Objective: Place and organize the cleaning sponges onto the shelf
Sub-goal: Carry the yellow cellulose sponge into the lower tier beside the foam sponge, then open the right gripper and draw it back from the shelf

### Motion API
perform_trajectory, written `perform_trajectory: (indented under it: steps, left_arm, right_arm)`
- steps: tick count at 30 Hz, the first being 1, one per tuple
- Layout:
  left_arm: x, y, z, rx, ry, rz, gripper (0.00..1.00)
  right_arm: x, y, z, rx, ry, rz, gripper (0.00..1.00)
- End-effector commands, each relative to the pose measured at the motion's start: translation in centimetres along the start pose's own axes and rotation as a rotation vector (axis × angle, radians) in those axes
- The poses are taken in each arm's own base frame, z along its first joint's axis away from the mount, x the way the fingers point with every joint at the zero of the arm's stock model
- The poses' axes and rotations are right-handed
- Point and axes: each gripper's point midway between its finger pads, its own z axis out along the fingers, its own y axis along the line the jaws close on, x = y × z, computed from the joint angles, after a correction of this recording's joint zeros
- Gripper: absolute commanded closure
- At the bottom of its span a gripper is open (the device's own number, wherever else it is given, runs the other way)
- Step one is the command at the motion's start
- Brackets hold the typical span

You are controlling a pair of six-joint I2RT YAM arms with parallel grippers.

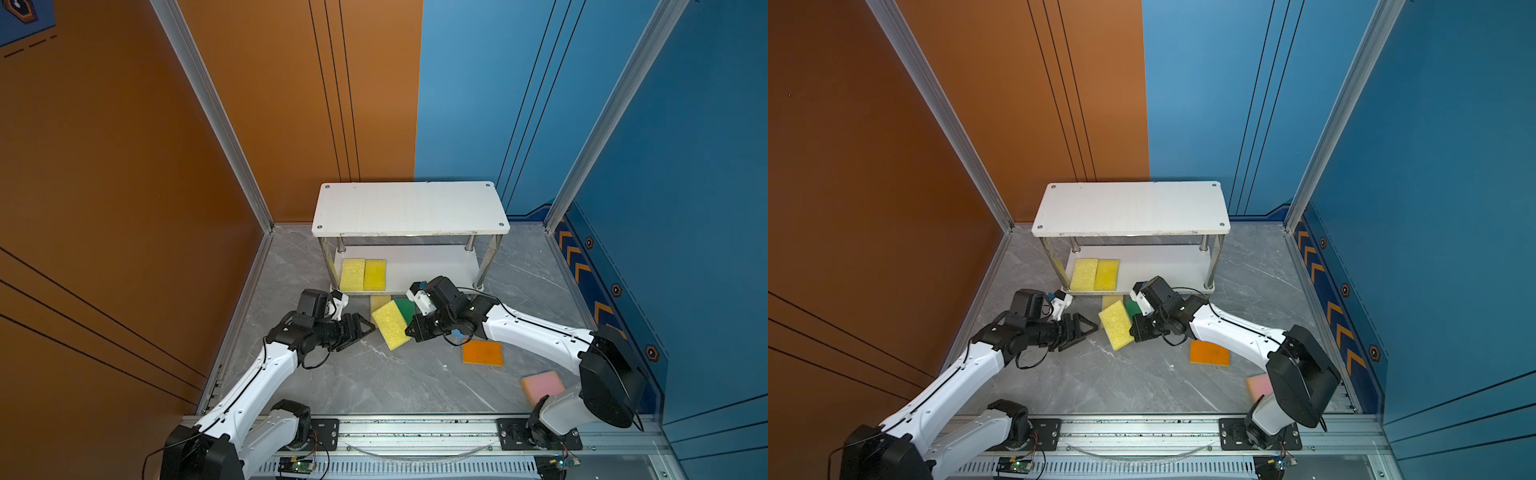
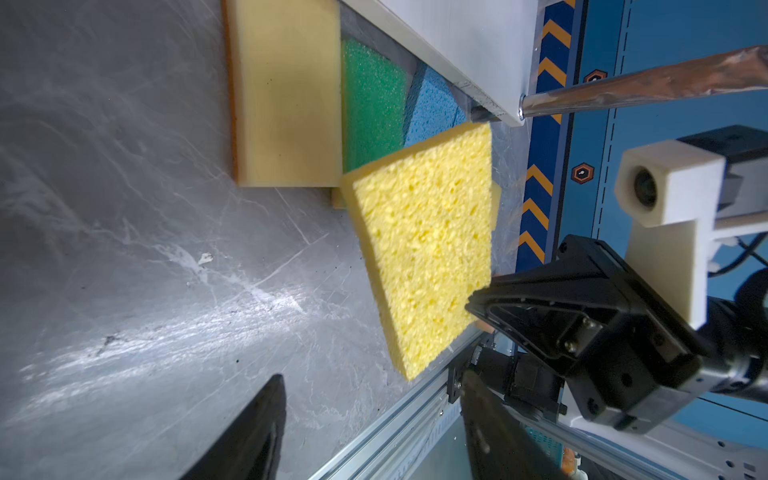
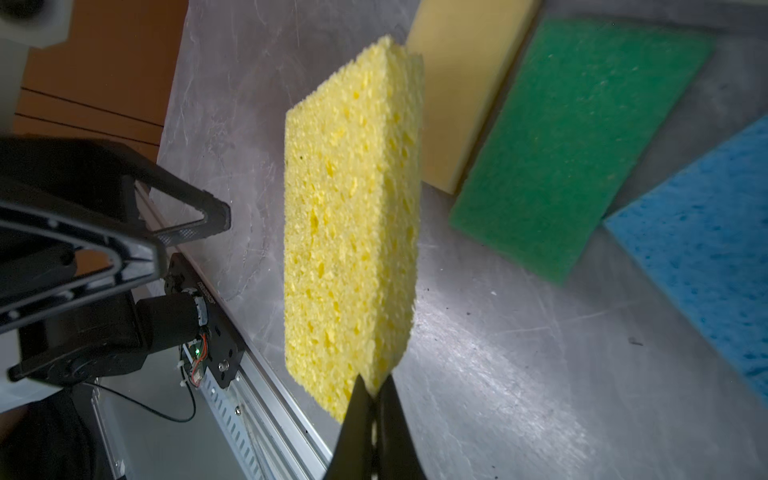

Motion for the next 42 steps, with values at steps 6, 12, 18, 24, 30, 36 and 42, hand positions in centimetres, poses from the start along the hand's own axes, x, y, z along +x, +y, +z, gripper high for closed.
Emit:
perform_trajectory:
  steps: [6, 12, 18, 24, 30, 36, 42]
  left_arm:
    - [-1.6, -0.1, -2.9, 0.001, -0.147, -0.028, 0.20]
    - [-1.3, 0.6, -3.3, 0.017, -0.156, -0.055, 0.20]
    - [-0.9, 1.2, -3.7, 0.027, -0.153, -0.073, 0.19]
    - [-0.9, 1.4, -3.9, 0.038, -0.150, -0.085, 0.19]
    - [-1.0, 1.6, -3.7, 0.042, -0.139, -0.096, 0.19]
    - [-1.0, 1.6, -3.7, 0.044, -0.140, -0.098, 0.18]
    - [-1.0, 1.6, -3.7, 0.045, -0.136, -0.101, 0.19]
  right_arm:
    - [-6.5, -3.8, -2.2, 0.135, -0.280, 0.188, 1.00]
    - [-10.9, -6.4, -1.2, 0.221, -0.375, 0.276, 1.00]
    - [-13.9, -7.5, 1.2, 0.226, -0.402, 0.317, 1.00]
    - [-15.4, -7.8, 3.3, 0.163, -0.391, 0.352, 1.00]
    - [-15.6, -7.3, 4.5, 0.110, -0.348, 0.356, 1.00]
    - [-15.5, -7.4, 4.8, 0.087, -0.328, 0.362, 1.00]
    - [-15.2, -7.4, 5.0, 0.071, -0.307, 0.364, 0.96]
